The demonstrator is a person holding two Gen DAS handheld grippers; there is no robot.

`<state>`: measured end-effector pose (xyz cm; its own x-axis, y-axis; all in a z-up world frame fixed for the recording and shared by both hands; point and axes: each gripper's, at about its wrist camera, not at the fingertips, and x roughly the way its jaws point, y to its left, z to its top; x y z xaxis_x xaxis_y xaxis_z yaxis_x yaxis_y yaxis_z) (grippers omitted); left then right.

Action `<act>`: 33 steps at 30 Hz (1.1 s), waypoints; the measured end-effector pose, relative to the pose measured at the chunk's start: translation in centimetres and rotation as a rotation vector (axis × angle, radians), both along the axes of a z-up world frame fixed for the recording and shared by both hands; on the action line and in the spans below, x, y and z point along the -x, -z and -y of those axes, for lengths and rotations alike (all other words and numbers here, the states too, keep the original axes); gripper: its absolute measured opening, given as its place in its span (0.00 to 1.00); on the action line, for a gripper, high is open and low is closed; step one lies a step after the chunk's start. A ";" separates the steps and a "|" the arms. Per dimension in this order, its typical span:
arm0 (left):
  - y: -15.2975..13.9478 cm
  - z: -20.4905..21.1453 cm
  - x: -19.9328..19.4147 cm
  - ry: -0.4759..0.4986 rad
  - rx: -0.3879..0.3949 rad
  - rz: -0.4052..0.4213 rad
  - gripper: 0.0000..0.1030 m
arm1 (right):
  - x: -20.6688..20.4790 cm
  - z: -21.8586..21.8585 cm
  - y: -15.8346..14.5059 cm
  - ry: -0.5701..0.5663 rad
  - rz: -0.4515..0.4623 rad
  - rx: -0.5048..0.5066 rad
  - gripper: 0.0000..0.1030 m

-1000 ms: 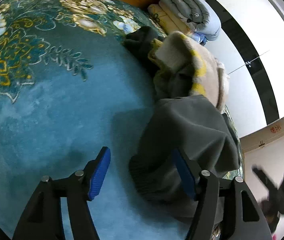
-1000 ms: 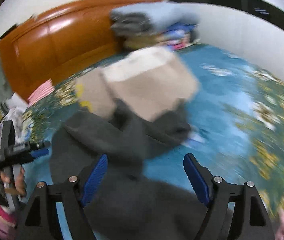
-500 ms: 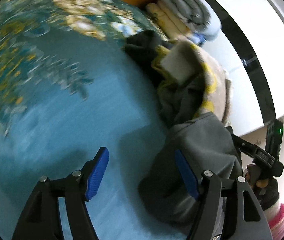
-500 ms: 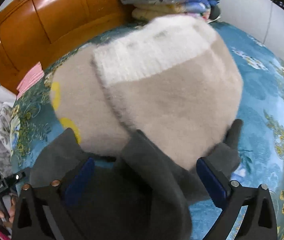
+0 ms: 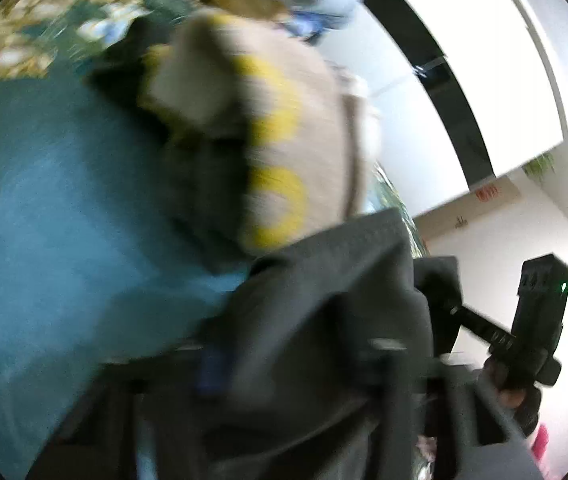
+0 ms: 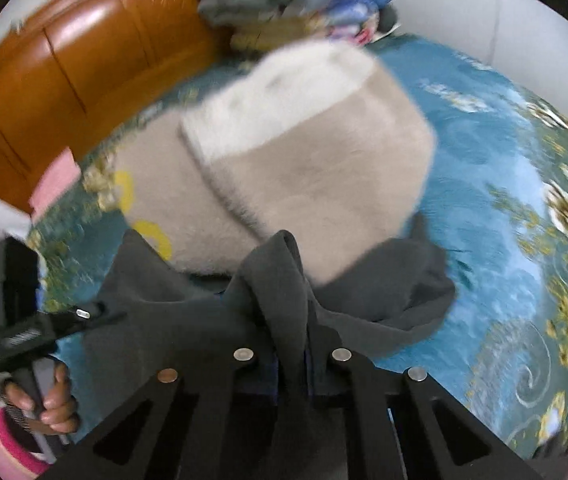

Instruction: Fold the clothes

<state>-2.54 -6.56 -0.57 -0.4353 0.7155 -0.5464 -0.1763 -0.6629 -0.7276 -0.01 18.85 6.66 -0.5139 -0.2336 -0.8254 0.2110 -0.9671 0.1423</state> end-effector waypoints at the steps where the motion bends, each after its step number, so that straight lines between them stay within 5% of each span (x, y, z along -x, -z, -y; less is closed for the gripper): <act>1: -1.3 -0.6 -1.0 0.018 0.007 -0.051 0.13 | -0.9 -1.0 -0.7 0.023 -0.026 0.013 0.09; 8: -10.6 -4.5 -8.9 0.189 -0.012 -0.397 0.11 | -8.6 -8.3 -5.5 0.204 -0.196 0.072 0.08; 12: -12.1 -8.1 -14.4 0.370 0.008 -0.490 0.12 | -14.3 -13.1 -6.2 0.293 -0.233 0.061 0.08; 17: -6.4 -13.4 -19.4 0.548 0.088 -0.346 0.12 | -21.4 -17.3 0.7 0.425 -0.038 0.056 0.08; 23: -0.6 -15.3 -21.0 0.578 0.129 -0.106 0.12 | -27.3 -20.4 8.9 0.528 0.179 0.131 0.08; 25: -1.5 -14.9 -21.3 0.566 0.145 -0.115 0.12 | -27.8 -20.7 8.9 0.535 0.170 0.155 0.10; 28: -3.0 -14.2 -22.4 0.538 0.168 -0.144 0.27 | -28.1 -21.0 6.9 0.524 0.126 0.165 0.15; 30: -3.6 -12.7 -23.2 0.509 0.153 -0.141 0.41 | -28.3 -20.9 5.0 0.517 0.086 0.125 0.30; 32: -4.0 -10.9 -23.7 0.476 0.118 -0.141 0.51 | -28.7 -20.6 2.7 0.503 0.025 0.081 0.57; 33: -4.3 -9.8 -23.9 0.445 0.102 -0.148 0.52 | -28.9 -20.3 1.7 0.493 -0.010 0.062 0.58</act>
<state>21.37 3.26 3.73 -0.1775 0.7958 -0.5790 -0.5562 -0.5665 -0.6081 28.89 39.17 5.00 -0.5832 -0.0089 -0.8123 -0.2680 -0.9418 0.2028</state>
